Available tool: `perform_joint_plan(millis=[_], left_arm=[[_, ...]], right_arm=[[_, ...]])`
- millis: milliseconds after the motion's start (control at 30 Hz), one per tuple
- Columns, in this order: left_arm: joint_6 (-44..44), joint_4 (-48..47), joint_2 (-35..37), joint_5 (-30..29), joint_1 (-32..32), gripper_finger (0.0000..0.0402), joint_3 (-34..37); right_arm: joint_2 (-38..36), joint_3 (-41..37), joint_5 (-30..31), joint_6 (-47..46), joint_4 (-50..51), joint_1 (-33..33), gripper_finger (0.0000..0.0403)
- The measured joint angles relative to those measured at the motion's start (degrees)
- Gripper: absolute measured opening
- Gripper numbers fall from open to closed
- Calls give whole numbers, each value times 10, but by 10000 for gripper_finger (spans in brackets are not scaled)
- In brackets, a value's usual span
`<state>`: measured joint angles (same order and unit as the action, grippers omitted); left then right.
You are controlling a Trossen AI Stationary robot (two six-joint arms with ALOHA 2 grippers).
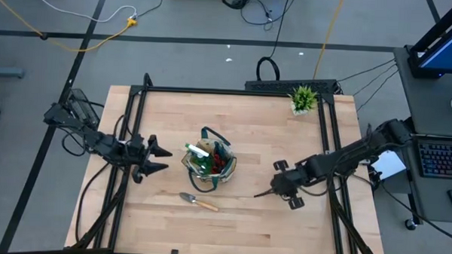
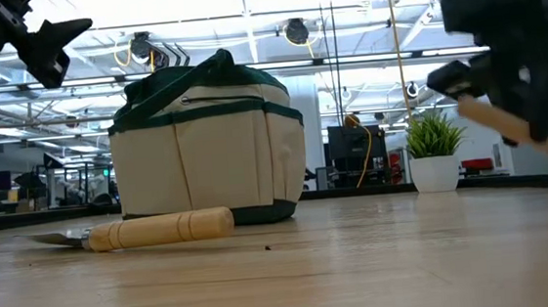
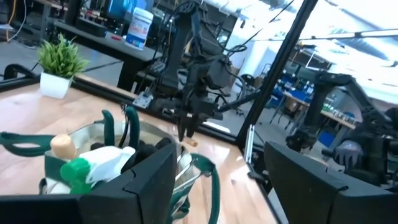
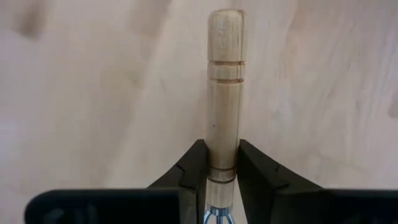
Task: Pick & Place Garden tools in Gardening bag
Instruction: Put the brown hand rake into the gardening bag
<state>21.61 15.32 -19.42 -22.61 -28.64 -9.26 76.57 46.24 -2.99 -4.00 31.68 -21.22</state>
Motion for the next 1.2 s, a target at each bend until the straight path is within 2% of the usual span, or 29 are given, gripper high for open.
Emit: perform_joint_plan(millis=[333,500,833,1033,1200], left_arm=[[-1,25,0,0,0,250,0],[-1,27,0,0,0,250,0],[-4,154,-26,-5,0,250,0],[-4,243,-86,-70,0,250,-3],[-6,253,-148,-105,1,250,-43]], right_arm=[[-68,0,-121,-77,-147,59,55],[-85,0,-154,-119,-238,76,55],[-87,0,-183,-201,-422,106,55],[-87,0,-183,-246,-520,127,55],[-87,1,-184,-267,-584,149,55]])
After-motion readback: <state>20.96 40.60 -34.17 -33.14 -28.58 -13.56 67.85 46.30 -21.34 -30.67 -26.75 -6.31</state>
